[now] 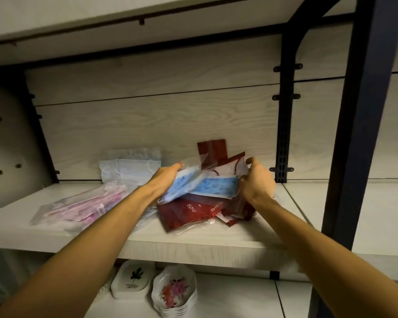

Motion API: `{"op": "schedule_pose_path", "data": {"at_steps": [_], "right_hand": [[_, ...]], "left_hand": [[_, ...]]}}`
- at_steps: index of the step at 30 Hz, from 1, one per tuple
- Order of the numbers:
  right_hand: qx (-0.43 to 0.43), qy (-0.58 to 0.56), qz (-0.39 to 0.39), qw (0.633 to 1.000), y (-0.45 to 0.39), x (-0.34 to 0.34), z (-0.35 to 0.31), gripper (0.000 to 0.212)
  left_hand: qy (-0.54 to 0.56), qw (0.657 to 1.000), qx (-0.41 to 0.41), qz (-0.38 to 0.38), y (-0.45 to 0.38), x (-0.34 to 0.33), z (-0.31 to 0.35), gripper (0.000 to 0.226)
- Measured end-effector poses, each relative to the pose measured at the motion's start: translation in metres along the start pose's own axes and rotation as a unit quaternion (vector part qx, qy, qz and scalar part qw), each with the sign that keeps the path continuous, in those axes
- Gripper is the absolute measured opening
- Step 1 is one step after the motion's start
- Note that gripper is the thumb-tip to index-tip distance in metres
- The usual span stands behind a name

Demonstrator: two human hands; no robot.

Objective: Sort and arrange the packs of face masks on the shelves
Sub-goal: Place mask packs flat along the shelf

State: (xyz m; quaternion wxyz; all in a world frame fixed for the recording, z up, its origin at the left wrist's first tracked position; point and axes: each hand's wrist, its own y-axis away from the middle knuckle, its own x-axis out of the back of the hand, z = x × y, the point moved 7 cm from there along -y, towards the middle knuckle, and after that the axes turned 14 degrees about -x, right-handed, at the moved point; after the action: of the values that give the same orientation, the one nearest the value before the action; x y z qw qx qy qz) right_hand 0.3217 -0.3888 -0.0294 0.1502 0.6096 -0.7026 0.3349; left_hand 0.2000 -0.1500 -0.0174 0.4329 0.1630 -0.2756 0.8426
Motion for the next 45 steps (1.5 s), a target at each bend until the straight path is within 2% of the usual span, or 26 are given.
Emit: {"op": "schedule_pose_path", "data": {"at_steps": [6, 8, 12, 15, 18, 21, 25, 29, 31, 33, 37, 41, 45], "right_hand": [[-0.053, -0.143, -0.016, 0.988, -0.002, 0.014, 0.002, 0.051], [-0.073, -0.186, -0.036, 0.979, -0.002, 0.013, 0.004, 0.043], [-0.115, -0.251, -0.114, 0.954, 0.002, 0.011, 0.010, 0.012], [-0.125, -0.285, -0.160, 0.937, 0.005, 0.007, 0.012, 0.013], [-0.091, -0.240, -0.134, 0.957, 0.007, 0.012, 0.008, 0.014], [-0.062, -0.224, -0.073, 0.970, 0.006, 0.024, 0.000, 0.020], [-0.033, -0.198, -0.054, 0.978, 0.005, 0.026, -0.007, 0.028], [0.057, -0.144, -0.009, 0.988, 0.016, 0.028, -0.013, 0.031], [0.114, -0.118, -0.007, 0.986, 0.025, 0.028, -0.018, 0.033], [0.149, -0.095, -0.042, 0.983, 0.034, 0.022, -0.020, 0.036], [0.210, -0.072, -0.086, 0.971, 0.059, 0.019, -0.024, 0.044], [0.268, -0.074, -0.037, 0.960, 0.086, 0.037, -0.024, 0.040], [0.297, -0.076, -0.001, 0.952, 0.108, 0.056, -0.016, 0.038]], "left_hand": [[0.016, 0.997, 0.020, 0.070, 0.004, 0.022, 0.001, 0.030], [0.027, 0.995, 0.011, 0.096, 0.006, 0.029, 0.002, 0.027], [0.046, 0.990, 0.003, 0.137, 0.011, 0.044, -0.004, 0.023], [0.103, 0.982, 0.022, 0.159, 0.020, 0.049, -0.006, 0.020], [0.169, 0.973, 0.051, 0.146, 0.029, 0.050, -0.011, 0.028], [0.131, 0.982, 0.084, 0.109, 0.039, 0.055, -0.021, 0.020], [0.146, 0.980, 0.134, 0.025, 0.046, 0.042, -0.030, 0.036], [0.097, 0.980, 0.172, -0.029, 0.043, 0.041, -0.039, 0.027], [0.078, 0.977, 0.180, -0.077, 0.043, 0.041, -0.044, 0.036], [0.059, 0.976, 0.180, -0.107, 0.046, 0.042, -0.047, 0.035], [0.061, 0.980, 0.160, -0.104, 0.059, 0.047, -0.042, 0.032], [0.165, 0.977, 0.128, -0.043, 0.072, 0.053, -0.039, 0.030], [0.257, 0.960, 0.107, -0.028, 0.092, 0.058, -0.030, 0.034]]}}
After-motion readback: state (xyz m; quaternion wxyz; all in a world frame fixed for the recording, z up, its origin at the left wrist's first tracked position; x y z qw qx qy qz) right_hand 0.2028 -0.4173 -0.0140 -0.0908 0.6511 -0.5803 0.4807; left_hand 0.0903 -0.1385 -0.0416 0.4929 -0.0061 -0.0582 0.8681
